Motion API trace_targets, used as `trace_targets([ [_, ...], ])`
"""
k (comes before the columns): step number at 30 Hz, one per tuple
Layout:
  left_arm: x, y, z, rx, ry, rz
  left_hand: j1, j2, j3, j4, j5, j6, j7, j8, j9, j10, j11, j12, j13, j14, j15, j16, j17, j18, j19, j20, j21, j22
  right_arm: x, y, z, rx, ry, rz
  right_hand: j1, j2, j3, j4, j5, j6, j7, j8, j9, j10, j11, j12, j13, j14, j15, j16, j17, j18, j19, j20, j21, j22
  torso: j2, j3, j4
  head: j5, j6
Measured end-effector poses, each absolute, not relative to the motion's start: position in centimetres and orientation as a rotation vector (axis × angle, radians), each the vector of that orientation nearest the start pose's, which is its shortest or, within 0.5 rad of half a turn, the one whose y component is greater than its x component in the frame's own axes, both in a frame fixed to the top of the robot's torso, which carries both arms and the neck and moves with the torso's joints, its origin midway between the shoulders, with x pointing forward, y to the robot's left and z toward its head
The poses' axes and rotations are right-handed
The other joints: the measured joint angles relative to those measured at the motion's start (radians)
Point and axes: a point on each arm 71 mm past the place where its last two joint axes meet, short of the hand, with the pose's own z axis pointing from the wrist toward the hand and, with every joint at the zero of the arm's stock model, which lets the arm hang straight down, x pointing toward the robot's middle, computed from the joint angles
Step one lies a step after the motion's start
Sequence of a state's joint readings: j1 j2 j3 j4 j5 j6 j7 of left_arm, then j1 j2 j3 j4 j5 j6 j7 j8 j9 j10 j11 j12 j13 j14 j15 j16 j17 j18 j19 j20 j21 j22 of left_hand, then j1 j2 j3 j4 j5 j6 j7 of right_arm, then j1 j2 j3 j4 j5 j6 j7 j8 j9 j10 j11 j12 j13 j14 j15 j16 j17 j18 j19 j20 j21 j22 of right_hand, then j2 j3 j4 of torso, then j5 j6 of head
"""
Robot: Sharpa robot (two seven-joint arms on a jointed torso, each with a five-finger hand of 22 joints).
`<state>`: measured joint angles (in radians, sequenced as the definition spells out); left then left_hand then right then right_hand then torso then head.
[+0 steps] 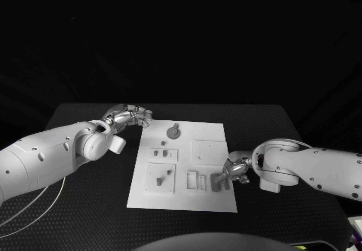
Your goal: Assemble the parts on the task board
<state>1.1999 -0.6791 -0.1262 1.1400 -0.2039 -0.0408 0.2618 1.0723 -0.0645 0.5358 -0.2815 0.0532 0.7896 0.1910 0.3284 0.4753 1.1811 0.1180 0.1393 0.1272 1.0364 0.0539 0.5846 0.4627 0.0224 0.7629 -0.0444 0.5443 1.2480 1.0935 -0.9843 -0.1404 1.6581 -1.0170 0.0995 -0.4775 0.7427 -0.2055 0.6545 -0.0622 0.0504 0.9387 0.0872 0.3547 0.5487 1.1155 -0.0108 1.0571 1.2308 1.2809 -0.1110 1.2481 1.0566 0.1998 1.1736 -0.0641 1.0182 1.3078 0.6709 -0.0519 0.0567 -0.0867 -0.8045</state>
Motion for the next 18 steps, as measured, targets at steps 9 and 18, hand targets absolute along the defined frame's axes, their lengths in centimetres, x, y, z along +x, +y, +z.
trace_targets([
  [9, 53.5, 22.8, -23.7, -0.945, 1.747, -1.380, -0.004, 0.004, 0.000, 0.000, 0.000, 0.000, 0.000, 0.000, -0.001, 0.000, 0.000, 0.000, 0.000, 0.000, 0.000, 0.000, 0.001, 0.000, 0.000, 0.000, -0.002, 0.001, 39.6, -23.9, -30.3, 0.270, 2.526, 0.438, -0.004, -0.004, 0.003, 0.003, 0.000, 0.000, 0.000, -0.001, 0.001, 0.000, 0.000, 0.000, 0.001, 0.000, 0.000, 0.000, 0.002, 0.000, 0.000, 0.000, 0.000, 0.000, -0.001, -0.0006, 0.0010, 0.006, -0.003],
  [18, 53.5, 22.9, -23.7, -0.946, 1.747, -1.379, -0.004, 0.004, 0.000, 0.000, 0.000, 0.000, 0.000, 0.000, -0.001, 0.000, 0.000, 0.000, 0.000, 0.000, 0.000, 0.000, 0.003, 0.000, 0.000, 0.000, -0.002, 0.001, 39.8, -23.4, -31.0, 0.283, 2.522, 0.430, -0.004, -0.004, 0.006, 0.000, 0.000, 0.000, 0.000, -0.001, 0.002, 0.002, 0.002, 0.000, 0.001, 0.000, 0.000, -0.003, 0.003, 0.000, 0.001, 0.002, 0.000, 0.000, -0.001, -0.0006, -0.0009, 0.010, -0.005],
])
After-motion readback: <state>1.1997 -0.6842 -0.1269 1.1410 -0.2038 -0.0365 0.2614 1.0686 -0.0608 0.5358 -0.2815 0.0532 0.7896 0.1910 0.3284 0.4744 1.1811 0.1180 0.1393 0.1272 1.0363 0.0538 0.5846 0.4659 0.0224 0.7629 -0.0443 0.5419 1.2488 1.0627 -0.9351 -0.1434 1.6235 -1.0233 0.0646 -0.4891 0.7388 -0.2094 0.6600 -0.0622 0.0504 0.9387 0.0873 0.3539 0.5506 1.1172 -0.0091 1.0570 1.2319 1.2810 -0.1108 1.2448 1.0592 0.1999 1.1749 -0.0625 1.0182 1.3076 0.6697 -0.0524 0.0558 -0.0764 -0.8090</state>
